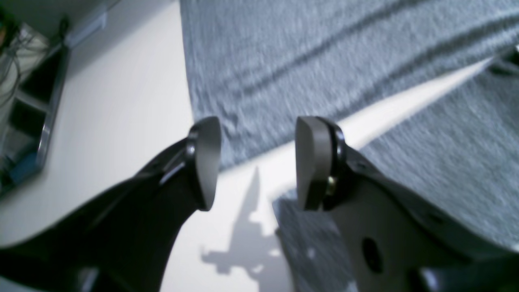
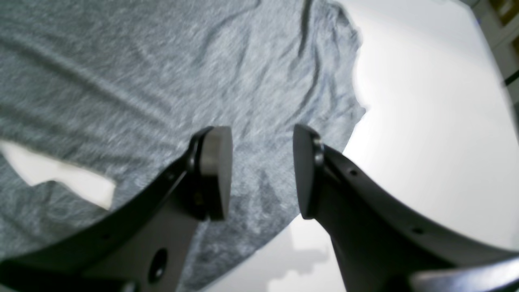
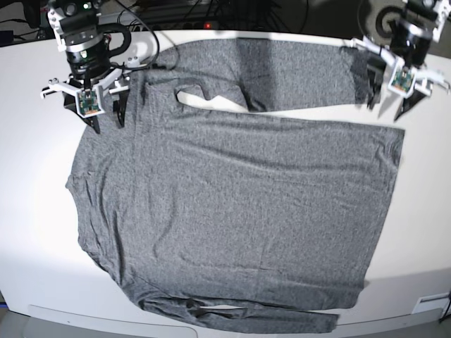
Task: Fold the T-shirt properly
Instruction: 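Move both grippers down to the shirt's shoulder corners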
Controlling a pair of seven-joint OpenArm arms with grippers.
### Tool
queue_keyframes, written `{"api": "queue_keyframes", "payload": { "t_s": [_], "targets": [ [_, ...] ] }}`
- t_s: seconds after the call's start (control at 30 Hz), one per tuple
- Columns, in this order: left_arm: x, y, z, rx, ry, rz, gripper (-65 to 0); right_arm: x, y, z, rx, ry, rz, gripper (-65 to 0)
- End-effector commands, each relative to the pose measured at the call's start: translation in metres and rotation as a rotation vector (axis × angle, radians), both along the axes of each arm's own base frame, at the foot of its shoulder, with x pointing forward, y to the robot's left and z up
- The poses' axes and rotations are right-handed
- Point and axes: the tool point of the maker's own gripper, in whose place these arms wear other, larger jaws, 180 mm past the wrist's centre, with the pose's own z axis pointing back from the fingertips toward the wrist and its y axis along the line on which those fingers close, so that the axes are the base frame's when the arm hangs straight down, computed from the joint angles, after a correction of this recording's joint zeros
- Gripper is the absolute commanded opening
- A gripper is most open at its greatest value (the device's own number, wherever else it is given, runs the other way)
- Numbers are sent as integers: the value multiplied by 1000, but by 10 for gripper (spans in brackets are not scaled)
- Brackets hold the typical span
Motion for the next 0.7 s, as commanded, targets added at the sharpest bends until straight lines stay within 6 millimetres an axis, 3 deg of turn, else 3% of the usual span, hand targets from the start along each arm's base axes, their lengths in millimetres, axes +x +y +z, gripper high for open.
{"api": "queue_keyframes", "payload": {
  "t_s": [0.0, 0.13, 0.23, 0.5, 0.67],
  "targets": [
    [12, 5, 17, 29, -59, -19, -358, 4, -1, 10, -26, -35, 2, -395],
    [37, 14, 38, 115, -122, -92, -358, 6, -9, 9, -122, -20, -3, -394],
    [46, 11, 37, 248, -108, -224, -358, 7, -11, 11, -178, -27, 7, -394],
    [62, 37, 8, 327, -52, -390, -358, 8, -18, 11, -257, -18, 5, -394],
    [56, 55, -17, 444, -47, -533, -358, 13, -18, 15, -257, -34, 2, -394]
  ]
}}
